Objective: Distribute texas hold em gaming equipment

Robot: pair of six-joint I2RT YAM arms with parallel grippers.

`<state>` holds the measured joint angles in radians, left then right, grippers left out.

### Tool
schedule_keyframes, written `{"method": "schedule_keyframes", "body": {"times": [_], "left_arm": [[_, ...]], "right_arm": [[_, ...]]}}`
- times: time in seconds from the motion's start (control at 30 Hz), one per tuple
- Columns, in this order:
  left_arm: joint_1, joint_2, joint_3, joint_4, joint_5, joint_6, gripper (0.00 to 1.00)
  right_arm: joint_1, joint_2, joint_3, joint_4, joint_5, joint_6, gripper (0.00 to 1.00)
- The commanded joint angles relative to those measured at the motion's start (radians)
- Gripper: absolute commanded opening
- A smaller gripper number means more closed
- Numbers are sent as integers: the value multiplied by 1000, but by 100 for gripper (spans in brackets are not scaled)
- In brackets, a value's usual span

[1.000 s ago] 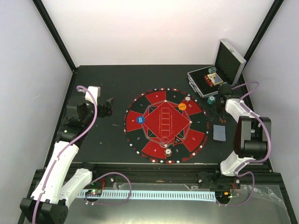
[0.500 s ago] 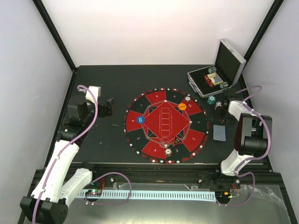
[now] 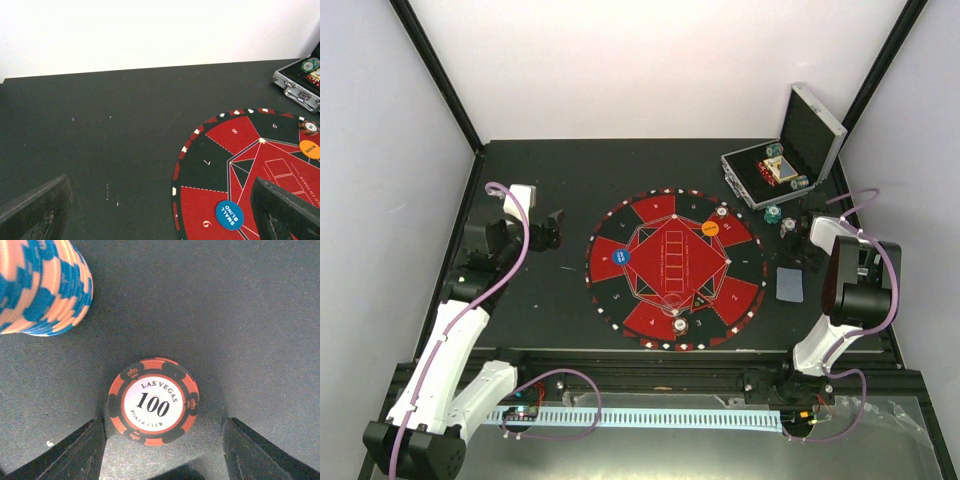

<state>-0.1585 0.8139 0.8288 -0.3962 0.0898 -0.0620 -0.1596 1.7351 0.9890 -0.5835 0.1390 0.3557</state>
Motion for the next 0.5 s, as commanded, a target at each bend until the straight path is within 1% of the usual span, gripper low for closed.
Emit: {"method": "schedule_keyframes", "body": {"times": [0.0,0.2,0.47], "left_arm": [[-4,1,7,-2,1,1,99],[-5,-1,6,-1,-1,1,99],[-6,-3,7,-2,-3,1,99]], "right_arm": [[-10,32,18,21,-12,-15,65],[-11,54,36,17,-17,-21,62],[-10,53,33,13,-31,-28,54]]}}
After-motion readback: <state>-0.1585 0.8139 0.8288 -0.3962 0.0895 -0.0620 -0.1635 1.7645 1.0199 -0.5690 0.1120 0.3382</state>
